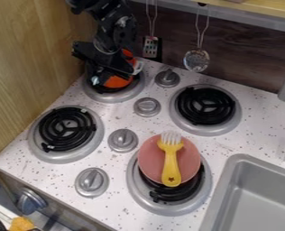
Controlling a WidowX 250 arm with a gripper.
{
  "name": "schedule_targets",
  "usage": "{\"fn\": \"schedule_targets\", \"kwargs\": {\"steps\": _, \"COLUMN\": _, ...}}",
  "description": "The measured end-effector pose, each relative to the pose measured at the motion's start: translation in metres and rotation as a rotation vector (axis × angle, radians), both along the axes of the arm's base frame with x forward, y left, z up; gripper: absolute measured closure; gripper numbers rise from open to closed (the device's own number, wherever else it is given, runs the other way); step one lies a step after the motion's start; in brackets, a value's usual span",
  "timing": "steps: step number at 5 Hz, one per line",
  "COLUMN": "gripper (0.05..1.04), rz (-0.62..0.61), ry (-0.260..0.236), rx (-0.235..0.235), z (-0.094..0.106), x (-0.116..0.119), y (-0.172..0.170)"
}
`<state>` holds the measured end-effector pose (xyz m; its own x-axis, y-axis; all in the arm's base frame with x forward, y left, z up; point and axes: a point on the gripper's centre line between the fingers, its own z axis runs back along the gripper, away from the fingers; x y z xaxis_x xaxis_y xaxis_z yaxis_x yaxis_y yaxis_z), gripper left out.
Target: Take the ladle out of the orange pot and put it on the lower left burner
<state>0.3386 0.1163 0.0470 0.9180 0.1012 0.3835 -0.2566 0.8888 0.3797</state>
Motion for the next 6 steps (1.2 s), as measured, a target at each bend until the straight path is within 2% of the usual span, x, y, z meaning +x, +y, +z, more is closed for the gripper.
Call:
{"fn": "schedule_targets", "kwargs": {"steps": 1, "gripper": 0.858, "rz": 0.017, "ry": 0.029, "rx": 0.008, "z": -0.001, "x": -0.005, "y": 0.001}}
{"fn": "schedule_targets", "kwargs": {"steps": 2, "gripper": 0.858, "rz": 0.035, "ry": -0.009, "rx": 0.038, "z": 0.015, "x": -0.003, "y": -0.002}}
{"fn": "schedule_targets", "kwargs": {"steps": 3, "gripper": 0.858, "rz": 0.036, "ry": -0.038, "rx": 0.075, "z": 0.024, "x": -0.005, "y": -0.006}}
{"fn": "schedule_targets", "kwargs": {"steps": 4, "gripper": 0.858, "rz": 0.026, "ry": -0.063, "rx": 0.092, "z": 0.029, "x": -0.005, "y": -0.010}}
{"fn": "schedule_targets", "kwargs": {"steps": 5, "gripper": 0.858, "rz": 0.036, "ry": -0.059, "rx": 0.116, "z": 0.036, "x": -0.009, "y": -0.016}}
{"fn": "schedule_targets", "kwargs": {"steps": 6, "gripper": 0.858, "rz": 0.079, "ry": -0.045, "rx": 0.119, "z": 0.048, "x": -0.019, "y": -0.025}}
